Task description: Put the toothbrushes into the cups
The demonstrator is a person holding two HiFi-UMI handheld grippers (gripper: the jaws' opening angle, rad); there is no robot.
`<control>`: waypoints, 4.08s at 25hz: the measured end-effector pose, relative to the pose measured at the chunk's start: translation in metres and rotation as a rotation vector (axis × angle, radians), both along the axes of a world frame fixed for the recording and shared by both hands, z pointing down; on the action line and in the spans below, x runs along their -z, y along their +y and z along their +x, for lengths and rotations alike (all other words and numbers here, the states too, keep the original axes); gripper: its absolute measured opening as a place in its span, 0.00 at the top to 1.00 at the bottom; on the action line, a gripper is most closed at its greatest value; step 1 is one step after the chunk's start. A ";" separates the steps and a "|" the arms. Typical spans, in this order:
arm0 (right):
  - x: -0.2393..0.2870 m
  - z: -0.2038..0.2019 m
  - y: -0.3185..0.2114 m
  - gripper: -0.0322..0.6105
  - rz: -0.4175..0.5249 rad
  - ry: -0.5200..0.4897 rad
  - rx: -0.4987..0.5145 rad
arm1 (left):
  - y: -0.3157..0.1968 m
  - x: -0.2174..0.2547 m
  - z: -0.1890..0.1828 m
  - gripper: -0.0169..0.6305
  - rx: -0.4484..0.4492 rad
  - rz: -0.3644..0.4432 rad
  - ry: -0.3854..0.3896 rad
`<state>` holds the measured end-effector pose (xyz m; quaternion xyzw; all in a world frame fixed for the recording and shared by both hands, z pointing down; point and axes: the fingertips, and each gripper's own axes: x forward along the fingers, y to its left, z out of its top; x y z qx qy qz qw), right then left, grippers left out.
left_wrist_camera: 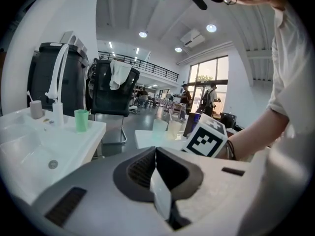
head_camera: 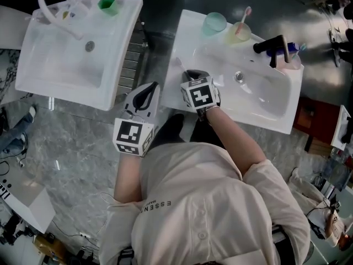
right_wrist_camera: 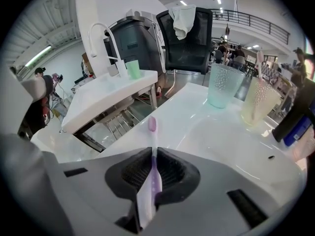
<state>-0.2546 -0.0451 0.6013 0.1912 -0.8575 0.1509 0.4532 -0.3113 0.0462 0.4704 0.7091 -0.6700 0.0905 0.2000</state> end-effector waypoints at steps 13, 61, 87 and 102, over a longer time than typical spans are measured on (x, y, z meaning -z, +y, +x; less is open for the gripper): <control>0.064 0.006 -0.048 0.88 0.034 -0.239 -0.049 | -0.038 0.025 0.012 0.97 -0.038 0.044 -0.042; 0.180 -0.020 -0.212 0.88 0.380 -0.797 -0.150 | -0.091 0.037 0.012 0.97 -0.029 0.085 -0.067; 0.234 0.070 -0.149 0.90 0.459 -0.775 -0.125 | -0.109 0.086 0.042 0.97 -0.168 0.208 -0.130; 0.259 0.170 -0.102 0.93 0.584 -0.751 -0.177 | -0.134 0.131 0.100 0.97 -0.318 0.300 -0.117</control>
